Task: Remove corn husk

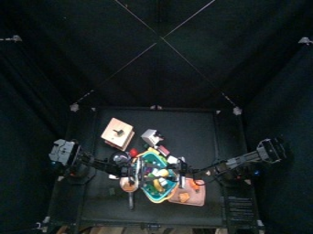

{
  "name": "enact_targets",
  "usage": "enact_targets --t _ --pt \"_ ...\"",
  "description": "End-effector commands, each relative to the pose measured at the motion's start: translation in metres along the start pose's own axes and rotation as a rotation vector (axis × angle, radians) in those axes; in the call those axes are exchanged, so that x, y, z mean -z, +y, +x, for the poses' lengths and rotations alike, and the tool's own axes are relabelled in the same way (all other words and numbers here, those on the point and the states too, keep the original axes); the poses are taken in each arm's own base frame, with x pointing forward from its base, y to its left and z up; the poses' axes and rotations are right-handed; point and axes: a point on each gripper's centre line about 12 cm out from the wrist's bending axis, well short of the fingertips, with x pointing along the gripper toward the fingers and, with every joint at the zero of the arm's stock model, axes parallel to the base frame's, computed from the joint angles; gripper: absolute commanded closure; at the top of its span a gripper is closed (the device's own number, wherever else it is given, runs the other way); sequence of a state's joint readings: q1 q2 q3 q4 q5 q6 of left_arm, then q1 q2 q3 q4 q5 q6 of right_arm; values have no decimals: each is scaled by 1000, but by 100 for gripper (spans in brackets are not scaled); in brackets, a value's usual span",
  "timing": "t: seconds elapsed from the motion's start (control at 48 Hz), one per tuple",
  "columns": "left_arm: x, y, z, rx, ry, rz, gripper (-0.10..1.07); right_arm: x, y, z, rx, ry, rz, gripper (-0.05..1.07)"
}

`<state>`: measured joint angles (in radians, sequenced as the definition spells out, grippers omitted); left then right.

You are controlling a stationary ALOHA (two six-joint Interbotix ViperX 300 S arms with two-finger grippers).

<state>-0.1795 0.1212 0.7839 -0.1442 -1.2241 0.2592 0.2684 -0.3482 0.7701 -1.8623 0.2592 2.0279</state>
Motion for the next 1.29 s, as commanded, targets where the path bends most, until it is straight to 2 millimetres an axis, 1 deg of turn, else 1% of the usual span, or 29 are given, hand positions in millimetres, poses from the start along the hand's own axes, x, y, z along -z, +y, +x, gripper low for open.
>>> enact_targets --t 0.0,0.146,0.229,0.375,0.479,0.562,0.688,0.792,0.896,1.0,1.271 --pt "-7 2 4 -7 -29 -1 31 -15 2 -3 -5 -41 7 45" --pt "-7 3 2 -10 -28 1 42 -16 2 -3 -5 -43 8 45" --pt "-8 4 -1 -10 -25 -1 44 -15 2 -3 -7 -41 7 45" --pt "-9 5 -7 -10 -20 0 45 -16 3 -3 -8 -42 7 45" --pt "-5 4 -12 -1 -5 3 43 -16 2 -3 -7 -43 6 45" --pt "-4 5 -14 2 0 4 39 -16 3 -3 -8 -43 5 45" --pt "-2 1 -14 26 2 12 25 -15 4 -3 -12 -39 1 45" --pt "-1 0 -13 50 -3 26 11 -14 7 -4 -21 -38 -1 45" --pt "0 2 -11 64 -9 36 2 -13 9 -4 -30 -38 -14 45" --pt "0 3 -8 66 -14 39 -1 -13 12 -3 -41 -36 -31 45" --pt "6 4 2 59 -18 40 0 -12 15 0 -51 -29 -46 45"
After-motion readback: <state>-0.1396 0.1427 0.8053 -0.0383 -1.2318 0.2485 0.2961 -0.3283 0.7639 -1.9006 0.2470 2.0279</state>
